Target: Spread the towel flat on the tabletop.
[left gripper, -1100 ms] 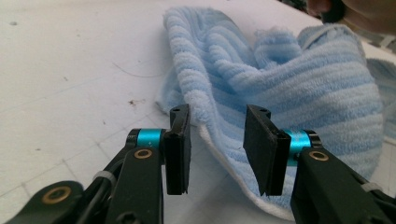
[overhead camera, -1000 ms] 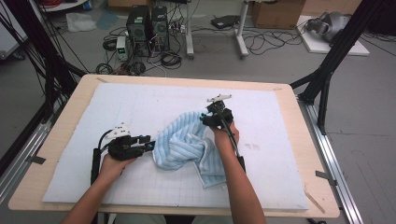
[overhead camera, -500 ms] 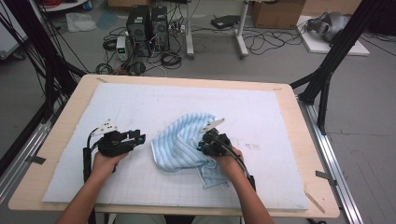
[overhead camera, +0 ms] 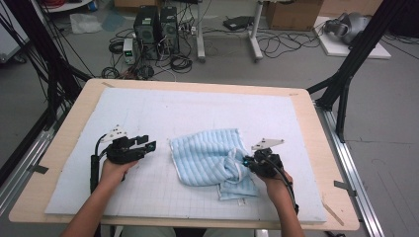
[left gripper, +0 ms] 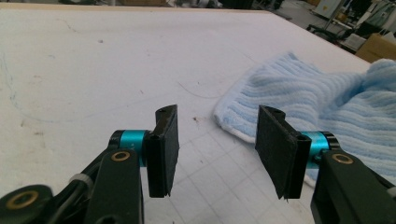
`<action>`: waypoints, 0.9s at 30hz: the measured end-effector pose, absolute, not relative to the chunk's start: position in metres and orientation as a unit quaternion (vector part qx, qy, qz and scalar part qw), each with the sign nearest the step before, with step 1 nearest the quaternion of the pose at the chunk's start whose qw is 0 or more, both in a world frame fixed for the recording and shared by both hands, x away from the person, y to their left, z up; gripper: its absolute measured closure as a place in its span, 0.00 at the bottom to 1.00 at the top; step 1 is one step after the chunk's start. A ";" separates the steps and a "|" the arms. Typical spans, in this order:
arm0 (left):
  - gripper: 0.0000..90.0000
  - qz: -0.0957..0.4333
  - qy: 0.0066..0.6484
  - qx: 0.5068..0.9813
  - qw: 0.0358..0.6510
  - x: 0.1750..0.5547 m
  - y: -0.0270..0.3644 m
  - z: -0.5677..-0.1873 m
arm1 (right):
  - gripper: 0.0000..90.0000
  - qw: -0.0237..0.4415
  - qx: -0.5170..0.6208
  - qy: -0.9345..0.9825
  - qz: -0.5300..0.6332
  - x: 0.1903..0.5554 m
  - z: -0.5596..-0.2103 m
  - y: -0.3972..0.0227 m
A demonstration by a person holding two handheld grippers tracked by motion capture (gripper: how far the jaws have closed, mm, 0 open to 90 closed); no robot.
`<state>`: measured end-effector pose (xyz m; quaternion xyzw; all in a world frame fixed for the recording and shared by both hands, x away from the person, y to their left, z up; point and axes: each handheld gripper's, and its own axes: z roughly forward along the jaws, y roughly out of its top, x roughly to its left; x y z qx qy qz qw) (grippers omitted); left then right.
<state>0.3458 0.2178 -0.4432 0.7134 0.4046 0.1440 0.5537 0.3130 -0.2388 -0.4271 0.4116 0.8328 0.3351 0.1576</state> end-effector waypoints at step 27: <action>0.94 0.194 0.322 0.838 0.396 0.388 0.106 -0.449 | 0.51 0.180 0.443 0.765 0.431 0.309 -0.418 -0.265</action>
